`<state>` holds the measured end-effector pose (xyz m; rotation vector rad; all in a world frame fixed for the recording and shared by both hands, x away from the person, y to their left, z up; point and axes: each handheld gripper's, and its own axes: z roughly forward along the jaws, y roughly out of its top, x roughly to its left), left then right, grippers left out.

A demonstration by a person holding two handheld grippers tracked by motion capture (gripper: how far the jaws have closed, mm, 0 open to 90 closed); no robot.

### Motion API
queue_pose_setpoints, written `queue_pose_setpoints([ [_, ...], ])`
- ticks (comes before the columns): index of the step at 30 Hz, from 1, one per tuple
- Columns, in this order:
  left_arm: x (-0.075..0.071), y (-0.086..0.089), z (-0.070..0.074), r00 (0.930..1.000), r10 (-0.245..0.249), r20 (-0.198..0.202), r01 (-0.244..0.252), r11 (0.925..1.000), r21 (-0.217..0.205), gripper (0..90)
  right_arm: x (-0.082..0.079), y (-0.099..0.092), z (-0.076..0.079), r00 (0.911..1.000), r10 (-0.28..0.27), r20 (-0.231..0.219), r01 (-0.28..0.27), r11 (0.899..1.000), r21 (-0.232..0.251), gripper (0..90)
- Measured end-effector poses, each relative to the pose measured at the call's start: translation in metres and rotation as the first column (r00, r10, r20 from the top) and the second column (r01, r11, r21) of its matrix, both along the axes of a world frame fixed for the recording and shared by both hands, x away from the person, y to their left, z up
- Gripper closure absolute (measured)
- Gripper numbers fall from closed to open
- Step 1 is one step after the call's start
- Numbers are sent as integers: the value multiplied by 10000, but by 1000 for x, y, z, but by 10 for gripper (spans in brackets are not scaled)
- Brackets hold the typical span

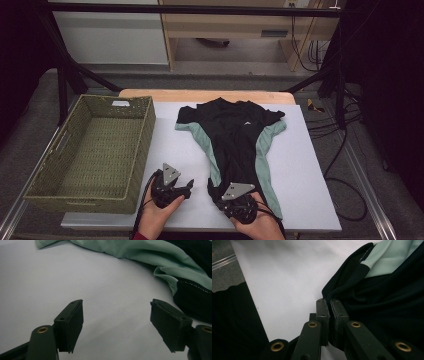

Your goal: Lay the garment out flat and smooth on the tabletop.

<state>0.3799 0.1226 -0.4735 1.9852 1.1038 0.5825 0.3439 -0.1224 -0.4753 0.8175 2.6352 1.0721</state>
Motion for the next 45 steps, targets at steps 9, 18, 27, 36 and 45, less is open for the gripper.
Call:
queue_pose_setpoints([
  [9, 3, -23, 28, 9973, -658, 315, 669, 9971, -370, 300, -2, -9, 16, 9938, -774, 794, 748, 9966, 353, 541],
  [18, 30, -58, 27, 9892, -1402, -415, 1424, 9884, 537, 348, 4, -50, 33, 9710, -2024, 1273, 1907, 9767, 980, 450],
  [27, 29, -58, 1, 9756, -1716, -1367, 1811, 9816, 602, 513, 9, -105, 30, 9280, -3401, 1524, 3283, 9395, 976, 449],
  [36, 27, -54, -4, 9589, -2444, -1439, 2449, 9694, -143, 777, 17, -144, 18, 8635, -4880, 1276, 4729, 8712, 1318, 462],
  [45, 5, -44, -2, 9783, -1953, -689, 1937, 9806, -299, 841, 17, -144, 8, 8544, -5105, 972, 5033, 8594, 899, 451],
])
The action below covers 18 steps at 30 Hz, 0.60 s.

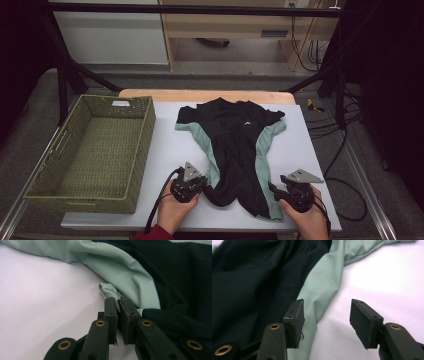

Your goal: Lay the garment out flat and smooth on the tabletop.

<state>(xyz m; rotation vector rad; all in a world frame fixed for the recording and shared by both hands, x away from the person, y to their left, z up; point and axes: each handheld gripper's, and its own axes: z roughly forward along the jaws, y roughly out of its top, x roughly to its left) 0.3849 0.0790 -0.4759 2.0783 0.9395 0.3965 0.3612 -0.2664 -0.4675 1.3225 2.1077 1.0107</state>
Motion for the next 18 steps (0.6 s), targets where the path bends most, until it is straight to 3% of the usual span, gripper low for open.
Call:
queue_pose_setpoints([
  [7, -26, 17, 10, 9975, 393, 587, -384, 9991, -164, 842, 3, -2, -8, 9983, -244, -530, 243, 9997, -28, 455],
  [18, -45, 34, 18, 9926, 798, 918, -767, 9964, -372, 843, 7, 8, -14, 9950, 483, -878, -481, 9988, 40, 484],
])
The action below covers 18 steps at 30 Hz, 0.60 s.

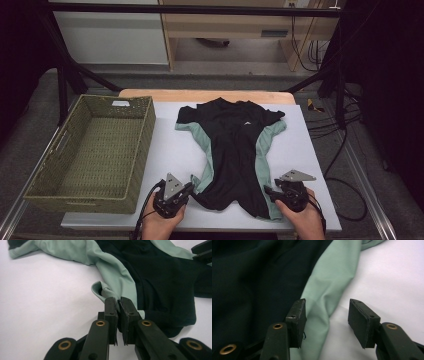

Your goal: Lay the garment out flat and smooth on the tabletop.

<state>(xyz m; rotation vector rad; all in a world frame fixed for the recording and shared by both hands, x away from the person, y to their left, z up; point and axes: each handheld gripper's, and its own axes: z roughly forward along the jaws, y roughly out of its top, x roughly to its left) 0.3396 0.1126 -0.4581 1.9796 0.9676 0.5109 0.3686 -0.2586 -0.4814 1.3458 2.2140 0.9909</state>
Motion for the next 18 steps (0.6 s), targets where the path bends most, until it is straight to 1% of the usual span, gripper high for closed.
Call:
queue_pose_setpoints([
  [2, -4, 2, 1, 9999, 43, 92, -44, 9999, 127, 843, -1, 3, -1, 9999, 43, 117, -41, 9999, -159, 489],
  [3, -5, 3, 1, 9999, 67, 100, -68, 9999, 119, 843, -1, 4, -1, 9999, 30, 135, -28, 9999, -164, 500],
  [4, -6, 4, 1, 9999, 84, 98, -86, 9998, 151, 843, -2, 5, -1, 9999, 37, 143, -34, 9998, -192, 524],
  [6, -7, 5, -1, 9999, 133, 47, -133, 9999, 85, 842, -2, 6, -1, 9994, 226, 243, -221, 9995, -205, 574],
  [10, -7, 5, -3, 9999, 140, 11, -140, 9999, 13, 841, -2, 6, -1, 9988, 451, 192, -448, 9989, -114, 661],
  [15, -7, 5, -3, 10000, 65, 10, -65, 10000, 44, 840, -2, 8, -1, 9968, 767, 228, -765, 9970, -106, 829],
  [18, -6, 7, -4, 9999, 88, -67, -88, 10000, 40, 840, -2, 9, 0, 9962, 838, 252, -832, 9962, -242, 860],
])
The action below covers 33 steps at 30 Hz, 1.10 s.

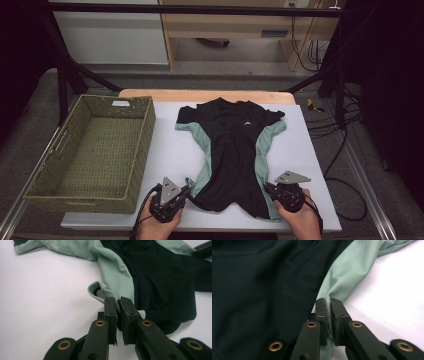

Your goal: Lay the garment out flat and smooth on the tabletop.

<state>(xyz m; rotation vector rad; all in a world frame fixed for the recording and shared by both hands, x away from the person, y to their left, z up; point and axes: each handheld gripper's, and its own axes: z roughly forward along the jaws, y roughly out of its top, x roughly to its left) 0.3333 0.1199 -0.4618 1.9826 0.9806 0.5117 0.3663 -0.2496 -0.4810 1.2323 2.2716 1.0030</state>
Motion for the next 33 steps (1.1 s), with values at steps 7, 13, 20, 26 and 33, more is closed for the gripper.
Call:
queue_pose_setpoints([
  [7, -1, 0, -2, 9999, 108, -44, -108, 9999, -27, 831, -3, -11, 3, 9991, -409, -121, 410, 9991, 78, 877],
  [13, -3, -5, -4, 10000, -7, -58, 7, 10000, 48, 822, -8, -32, 6, 9938, -1069, -307, 1077, 9939, 243, 877],
  [20, -2, -4, -5, 10000, -48, -78, 48, 10000, 32, 796, -7, -29, 6, 9941, -1027, -352, 1037, 9942, 273, 851],
  [26, 0, 2, -2, 9998, 153, 84, -152, 9999, -32, 694, -9, -35, 9, 9910, -1325, -190, 1335, 9891, 618, 670],
  [33, 1, 2, 10, 9960, 418, 786, -411, 9991, -101, 638, -25, -40, 11, 9916, -1283, -161, 1290, 9897, 618, 595],
])
